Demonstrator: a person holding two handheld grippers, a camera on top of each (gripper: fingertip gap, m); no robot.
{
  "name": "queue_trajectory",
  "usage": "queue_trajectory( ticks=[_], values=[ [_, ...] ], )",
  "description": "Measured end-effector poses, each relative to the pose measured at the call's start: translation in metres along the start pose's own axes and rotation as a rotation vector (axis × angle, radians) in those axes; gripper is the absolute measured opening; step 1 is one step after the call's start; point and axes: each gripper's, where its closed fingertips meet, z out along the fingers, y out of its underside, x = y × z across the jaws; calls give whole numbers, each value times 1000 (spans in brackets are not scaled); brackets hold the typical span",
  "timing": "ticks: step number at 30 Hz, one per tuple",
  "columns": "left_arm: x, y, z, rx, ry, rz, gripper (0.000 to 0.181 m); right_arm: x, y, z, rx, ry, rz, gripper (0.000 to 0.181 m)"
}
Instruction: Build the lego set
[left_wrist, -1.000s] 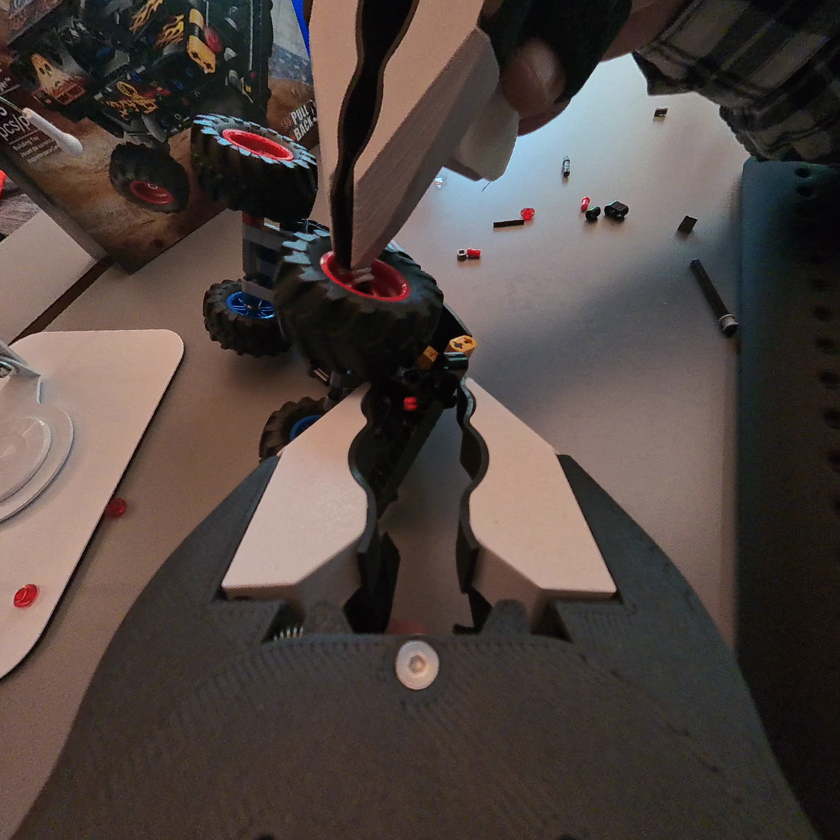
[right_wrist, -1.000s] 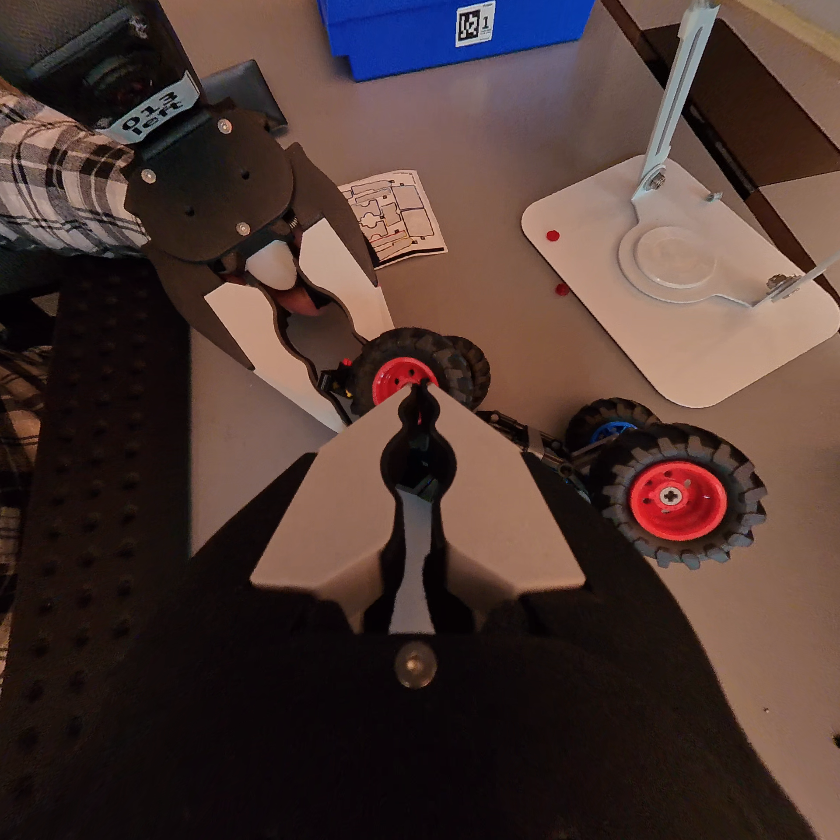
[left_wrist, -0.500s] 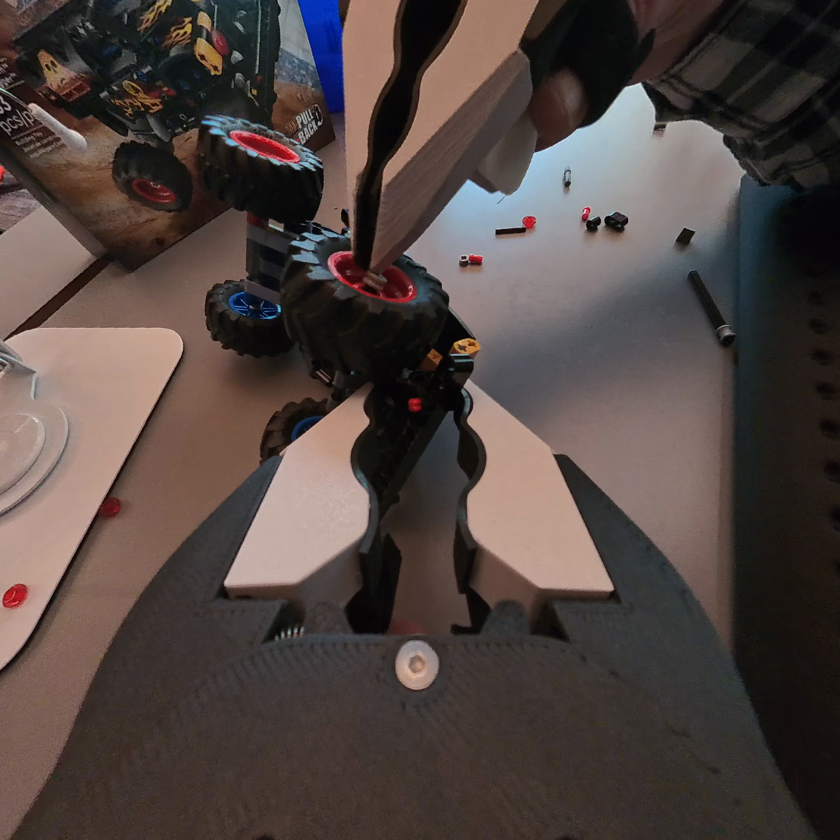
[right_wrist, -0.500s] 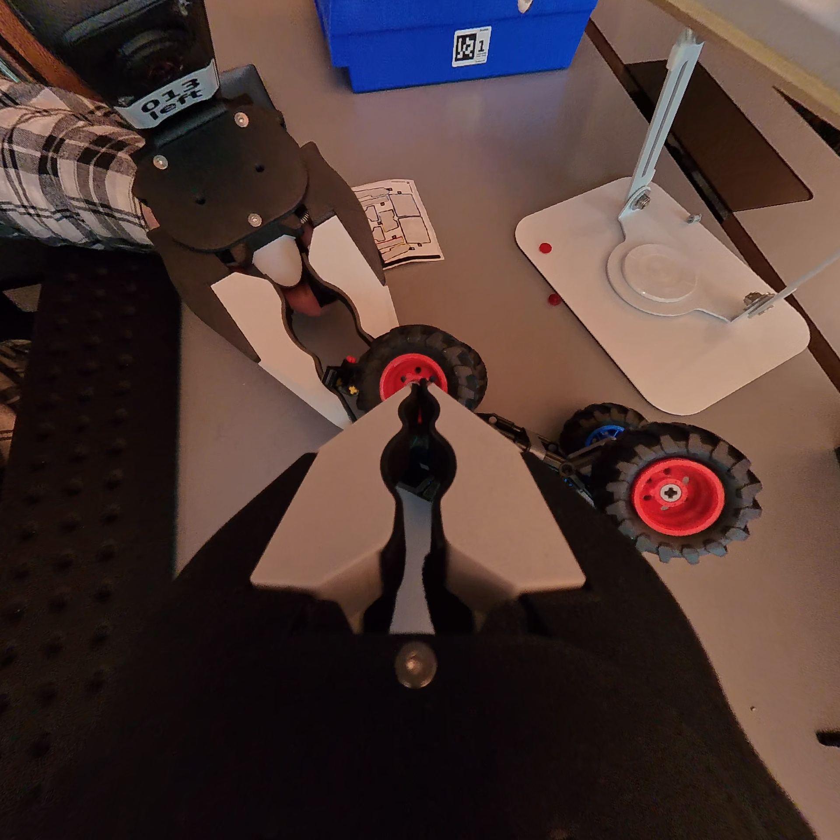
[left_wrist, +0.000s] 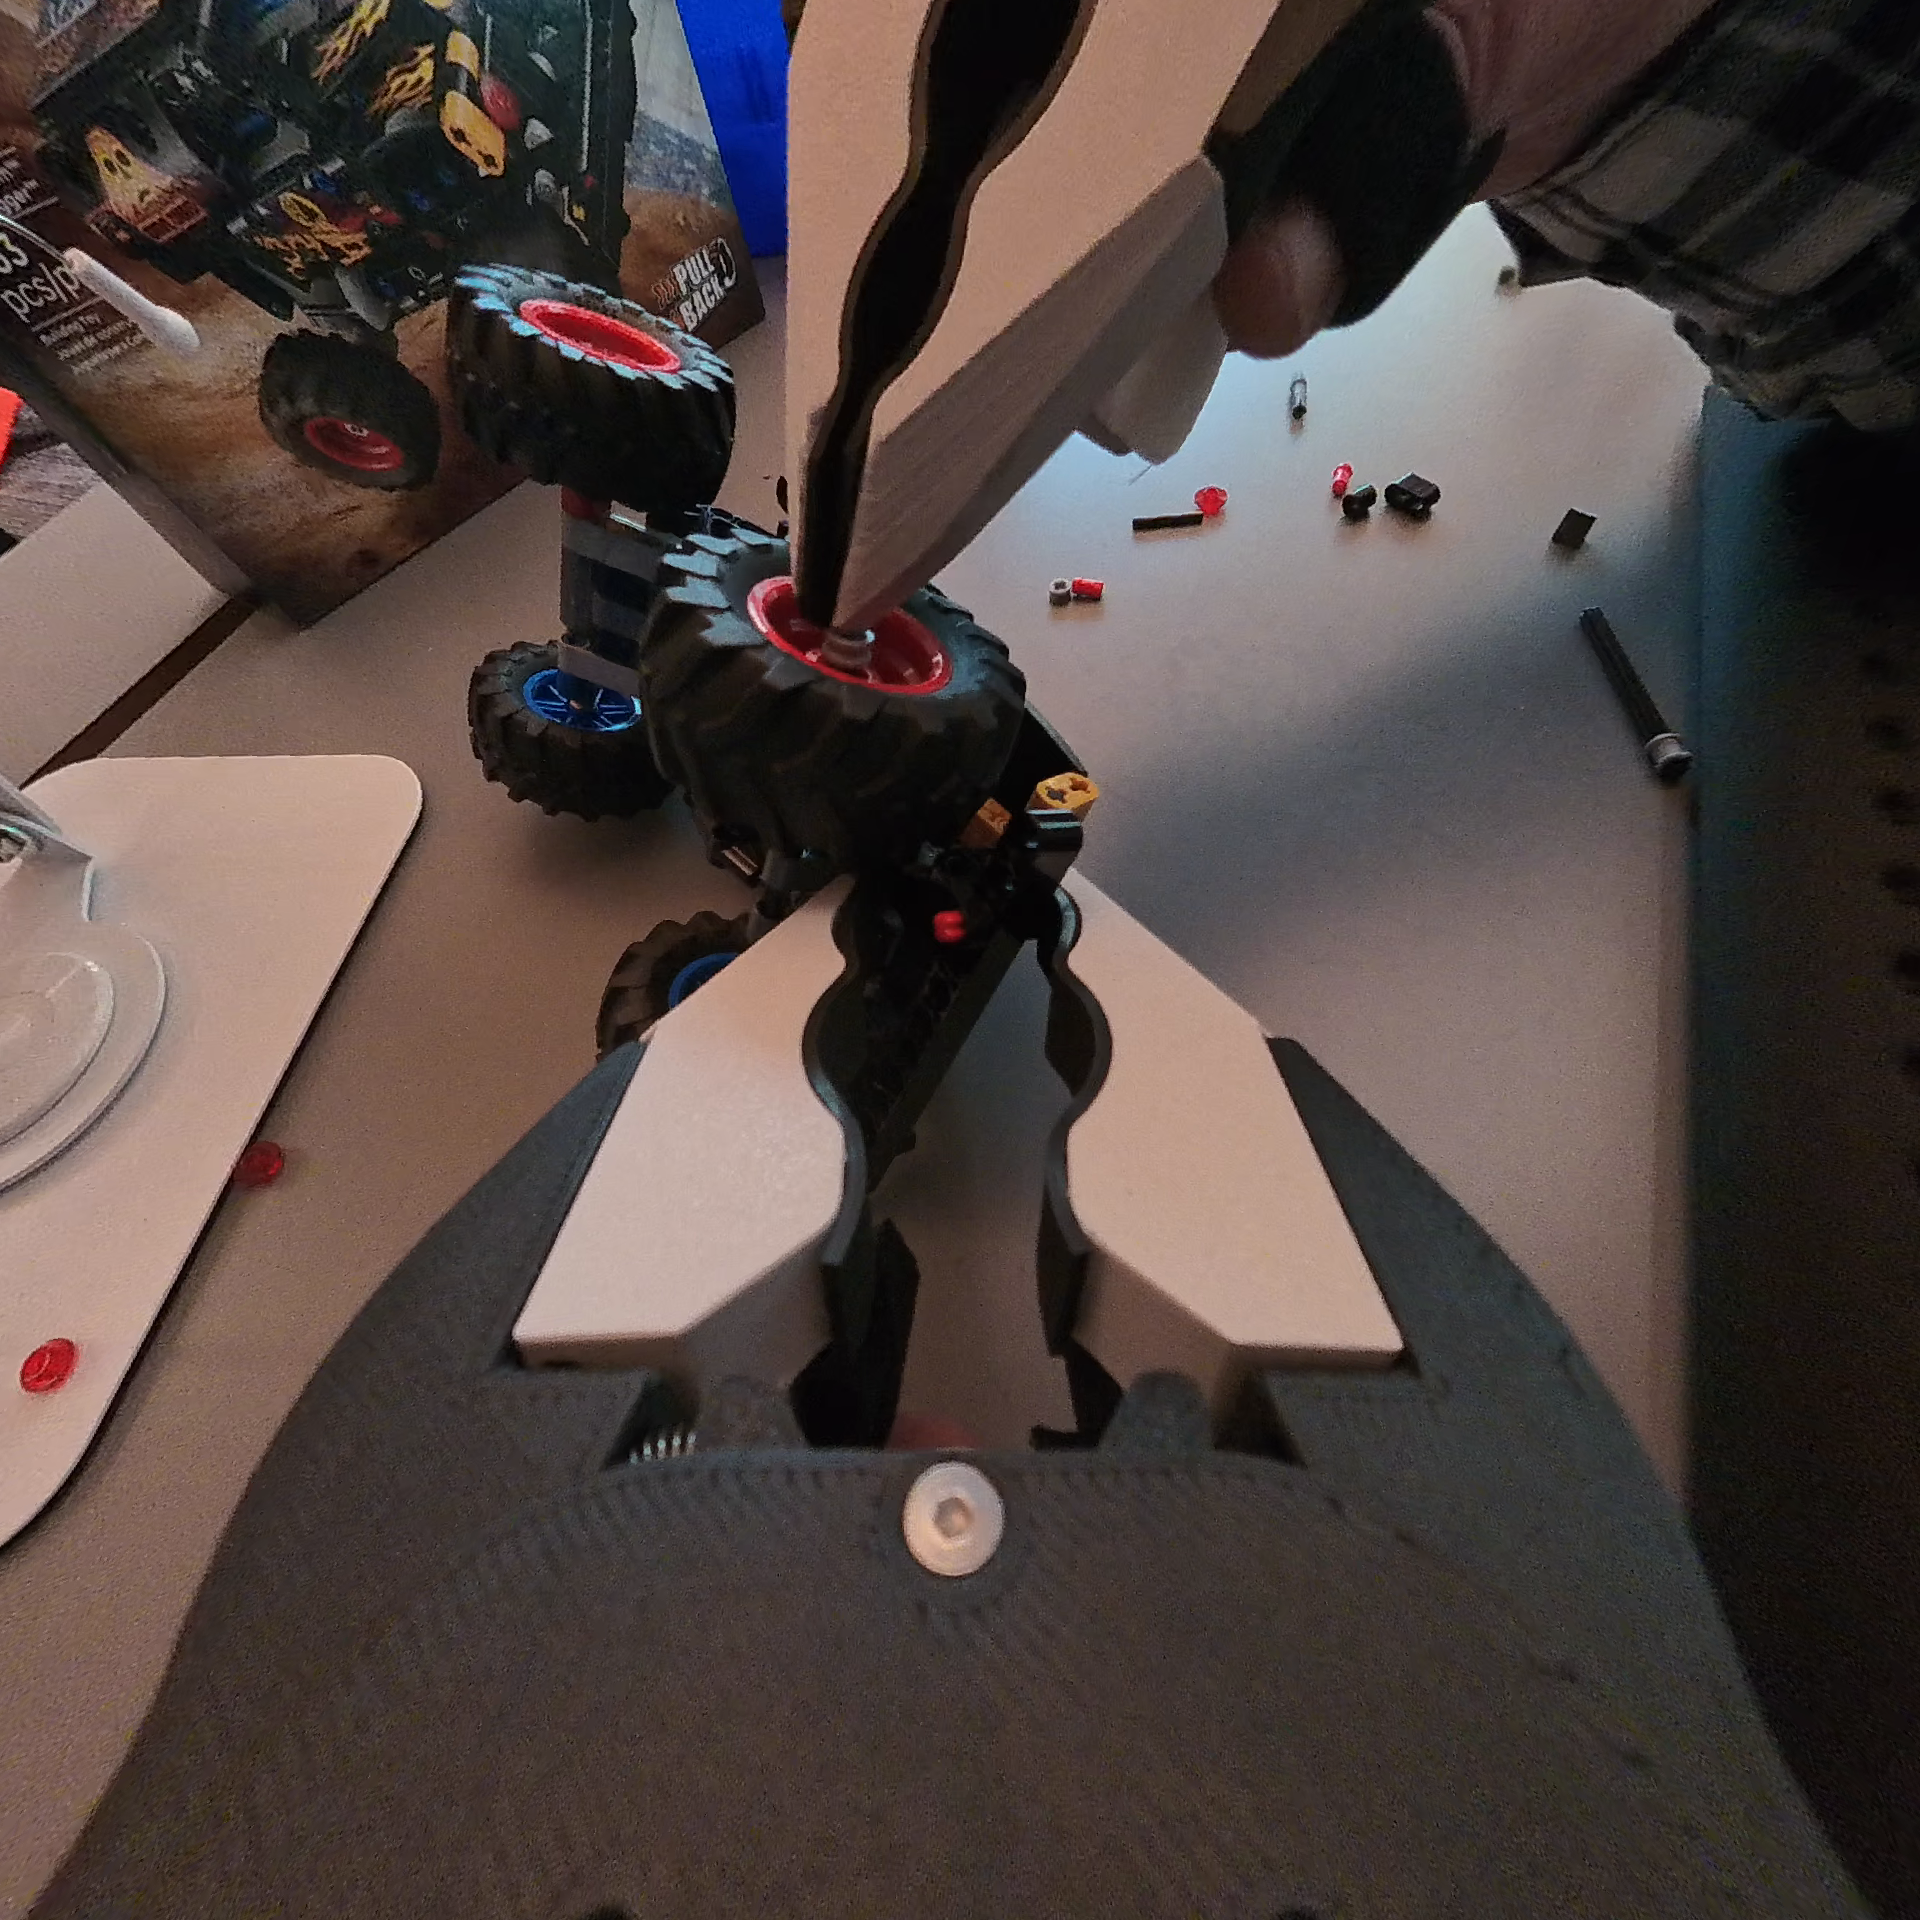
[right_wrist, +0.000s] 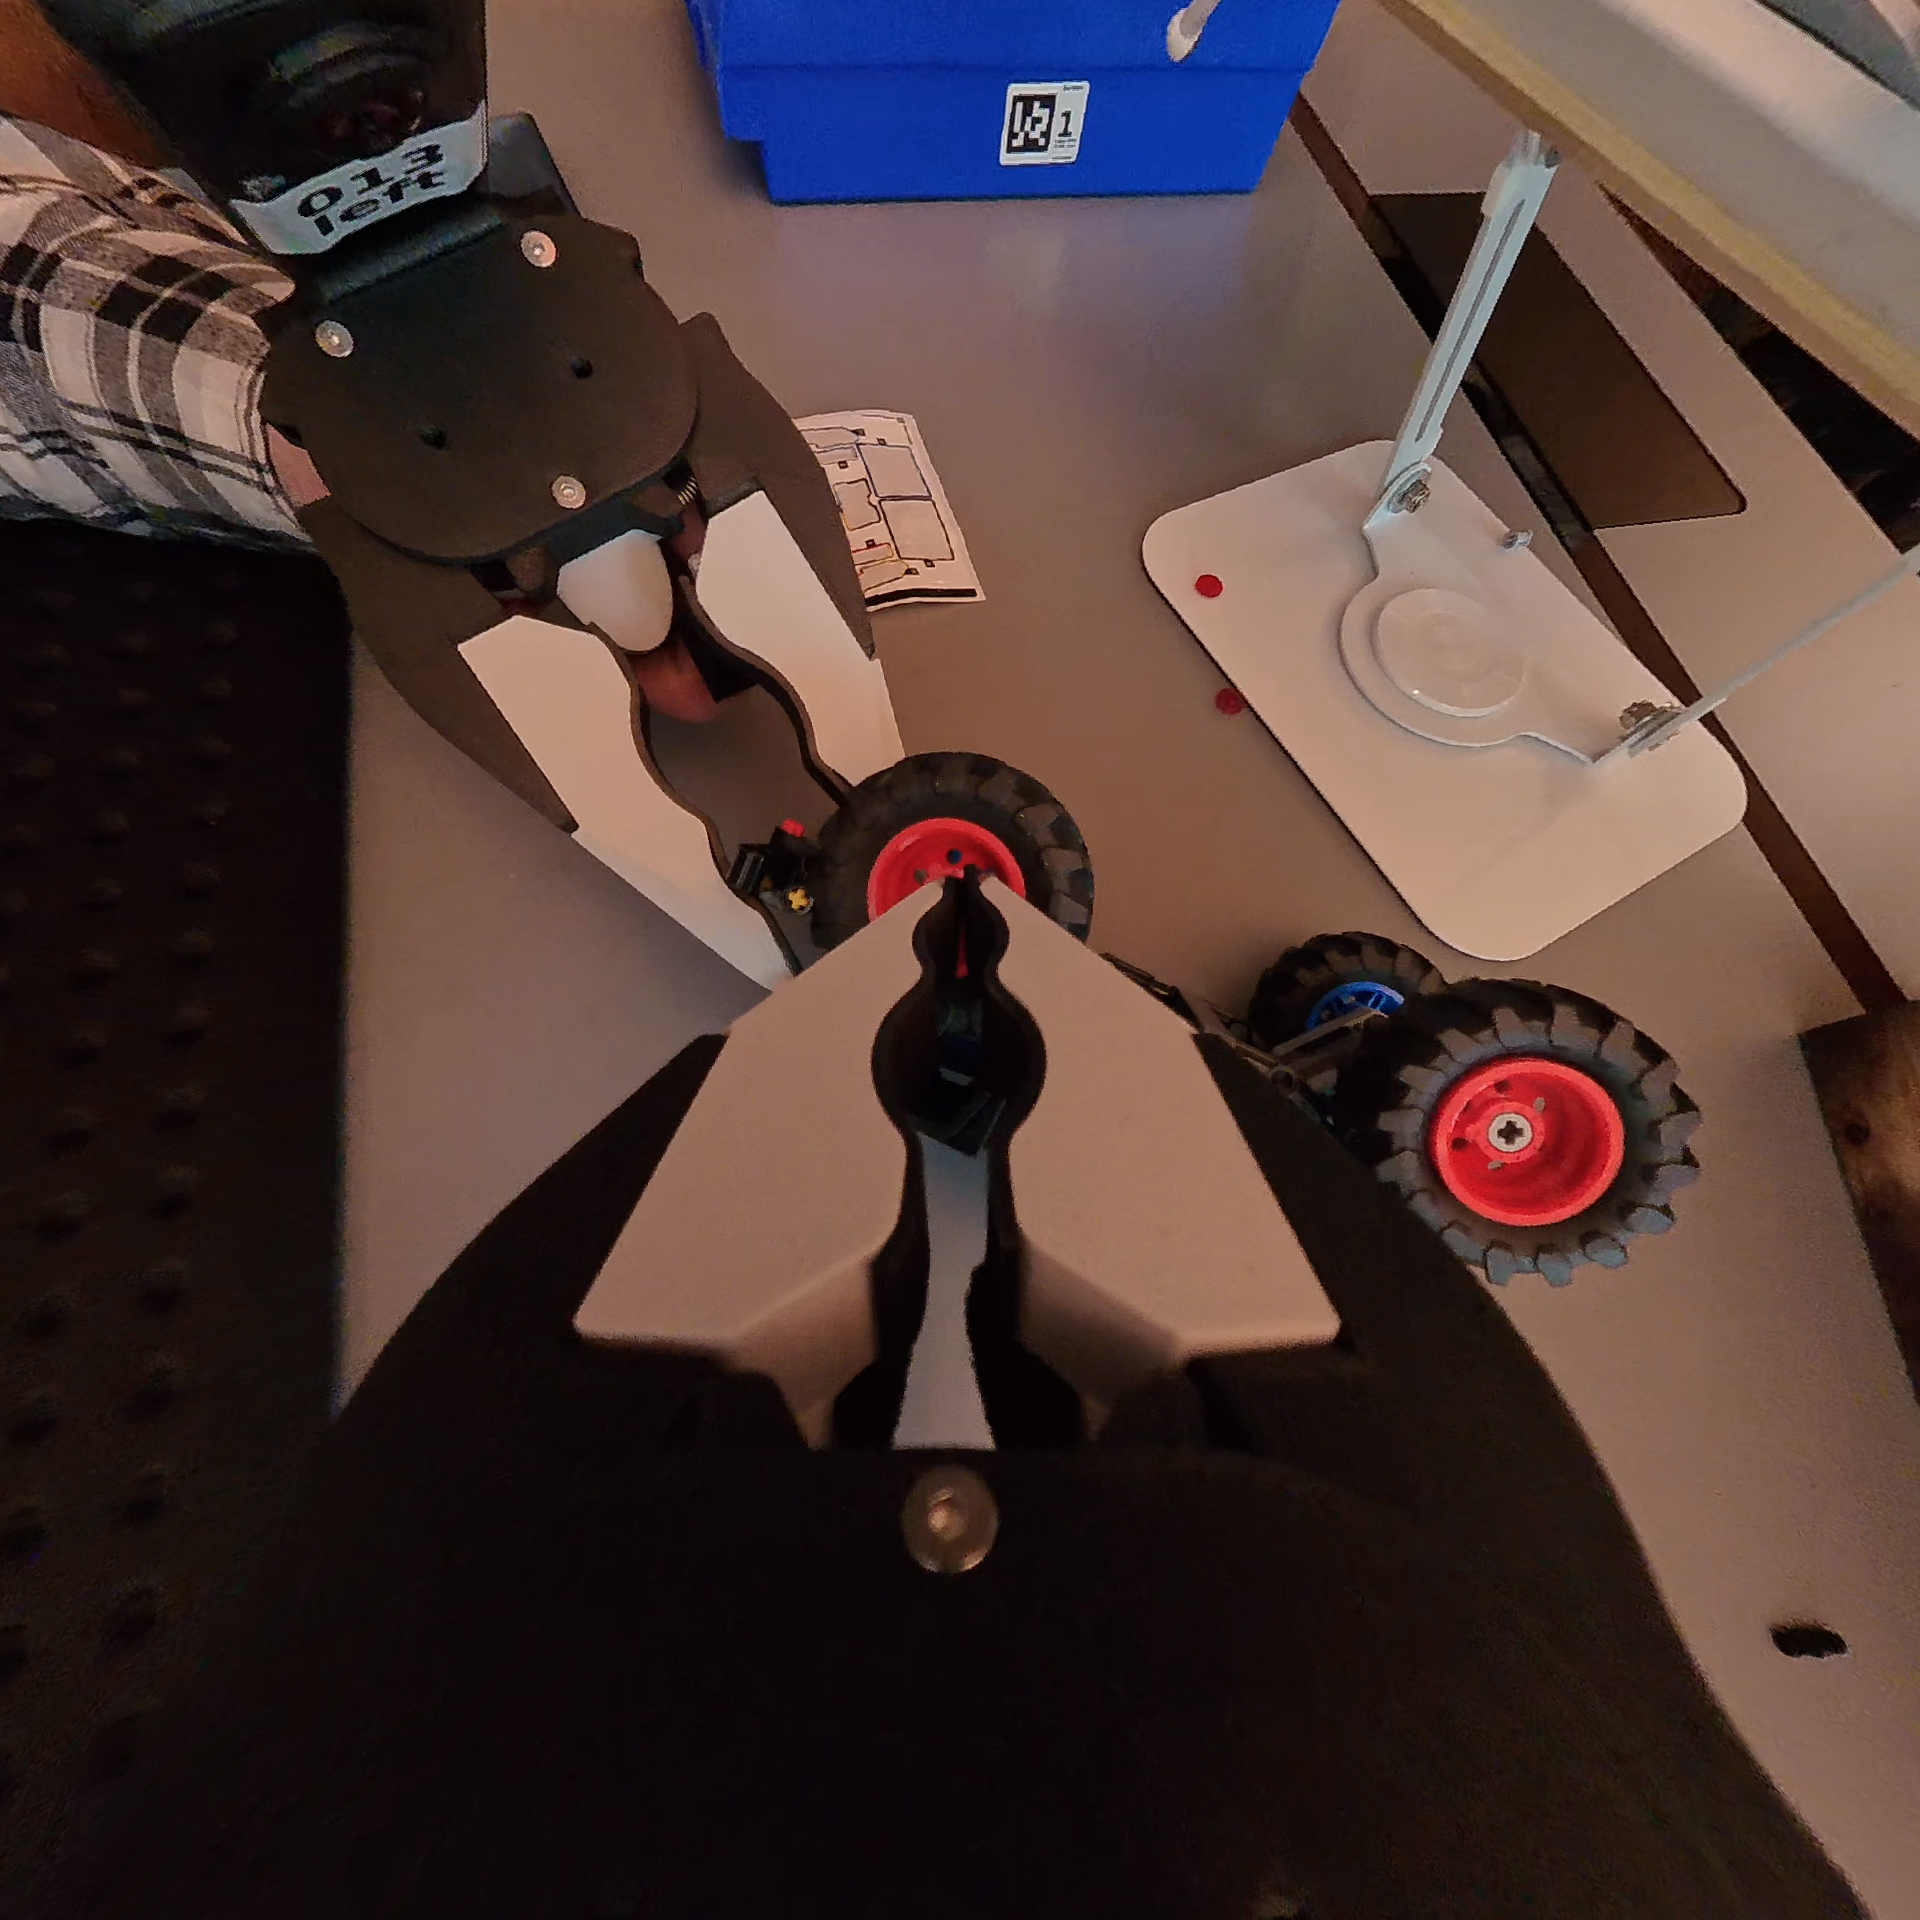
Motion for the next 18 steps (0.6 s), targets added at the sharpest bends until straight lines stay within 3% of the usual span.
queue_trajectory(
  ticks=[18],
  values=[
    [1,1,2,-10,-3,10,28,-2,3,-1,44,131,-224,0]
  ],
)
